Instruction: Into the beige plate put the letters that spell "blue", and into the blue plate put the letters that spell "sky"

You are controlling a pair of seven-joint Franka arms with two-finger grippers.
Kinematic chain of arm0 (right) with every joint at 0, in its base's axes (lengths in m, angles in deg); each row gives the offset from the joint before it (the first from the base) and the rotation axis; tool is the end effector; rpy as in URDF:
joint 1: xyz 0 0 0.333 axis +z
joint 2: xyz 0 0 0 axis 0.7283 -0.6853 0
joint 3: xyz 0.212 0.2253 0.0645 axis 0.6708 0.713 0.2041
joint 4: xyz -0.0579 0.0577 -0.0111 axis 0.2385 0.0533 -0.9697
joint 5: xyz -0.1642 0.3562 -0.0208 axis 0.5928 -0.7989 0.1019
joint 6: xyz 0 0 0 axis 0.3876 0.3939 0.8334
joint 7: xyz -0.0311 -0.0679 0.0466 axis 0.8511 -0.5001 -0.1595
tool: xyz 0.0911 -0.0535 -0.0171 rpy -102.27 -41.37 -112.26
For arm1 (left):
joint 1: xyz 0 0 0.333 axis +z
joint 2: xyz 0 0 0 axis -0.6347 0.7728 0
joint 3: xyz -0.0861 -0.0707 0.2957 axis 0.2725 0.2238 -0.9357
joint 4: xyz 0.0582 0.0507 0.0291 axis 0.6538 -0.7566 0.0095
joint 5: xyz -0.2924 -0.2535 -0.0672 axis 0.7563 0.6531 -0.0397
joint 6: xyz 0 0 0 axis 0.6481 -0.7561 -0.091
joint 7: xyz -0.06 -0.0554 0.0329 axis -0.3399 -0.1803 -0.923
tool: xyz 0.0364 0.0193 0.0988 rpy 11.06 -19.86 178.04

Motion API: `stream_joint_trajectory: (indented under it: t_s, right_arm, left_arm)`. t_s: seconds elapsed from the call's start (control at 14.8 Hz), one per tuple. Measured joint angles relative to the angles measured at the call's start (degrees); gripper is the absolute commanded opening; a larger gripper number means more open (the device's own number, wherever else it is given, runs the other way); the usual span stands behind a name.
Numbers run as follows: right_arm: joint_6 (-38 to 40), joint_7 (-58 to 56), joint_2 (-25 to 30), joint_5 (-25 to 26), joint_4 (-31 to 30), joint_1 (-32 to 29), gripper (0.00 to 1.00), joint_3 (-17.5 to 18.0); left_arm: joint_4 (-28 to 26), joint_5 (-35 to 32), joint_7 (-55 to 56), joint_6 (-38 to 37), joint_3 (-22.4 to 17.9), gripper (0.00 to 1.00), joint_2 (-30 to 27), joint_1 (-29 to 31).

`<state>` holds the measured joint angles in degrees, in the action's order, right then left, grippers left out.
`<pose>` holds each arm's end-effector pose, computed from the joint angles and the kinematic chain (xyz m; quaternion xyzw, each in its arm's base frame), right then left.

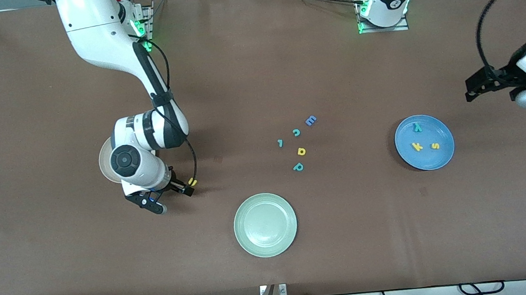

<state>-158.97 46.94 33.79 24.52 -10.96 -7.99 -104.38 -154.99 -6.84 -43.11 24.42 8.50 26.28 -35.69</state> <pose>0.6480 0.2354 0.1941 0.9665 -0.2565 -0.0084 0.0008 0.5908 -0.0283 0.5932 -0.9991 0.0416 -0.0102 0.0032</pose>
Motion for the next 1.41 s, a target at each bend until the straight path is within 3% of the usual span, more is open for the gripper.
stream_joint_trajectory:
  t_s: [0.2,0.34,0.47,0.61,1.01,1.28,1.41]
  right_arm:
    - [-0.2,3.5,-1.7,0.0,2.1,0.8,1.00,0.0]
    - [-0.2,5.4,-2.3,-0.2,3.1,1.3,1.00,0.0]
    - [-0.2,7.6,-2.6,-0.2,3.3,1.9,1.00,0.0]
    - [-0.1,8.5,-2.8,-0.2,3.3,2.2,0.87,0.0]
    - [-0.2,10.1,-3.7,-0.8,3.4,2.4,0.77,1.2]
    - [-0.2,10.3,-3.7,-0.8,3.7,2.4,0.50,1.2]
    - [-0.2,10.3,-3.7,-0.8,4.3,2.4,0.31,1.2]
  left_arm:
    - [-8.6,-0.6,0.0,5.3,-5.5,1.00,-6.0,-5.0]
    - [-11.5,-0.7,-0.1,6.4,-6.7,1.00,-8.3,-5.5]
    - [-12.4,-0.7,-0.2,6.5,-7.0,1.00,-8.9,-5.6]
    - [-12.6,-0.7,-0.2,6.3,-7.0,1.00,-8.7,-5.8]
    - [-10.5,-0.6,-0.2,4.2,-7.0,1.00,-7.9,-6.7]
    - [-10.0,-0.6,-0.2,4.2,-6.8,1.00,-7.5,-7.5]
    - [-9.9,-0.4,-0.2,4.2,-6.8,1.00,-7.4,-7.8]
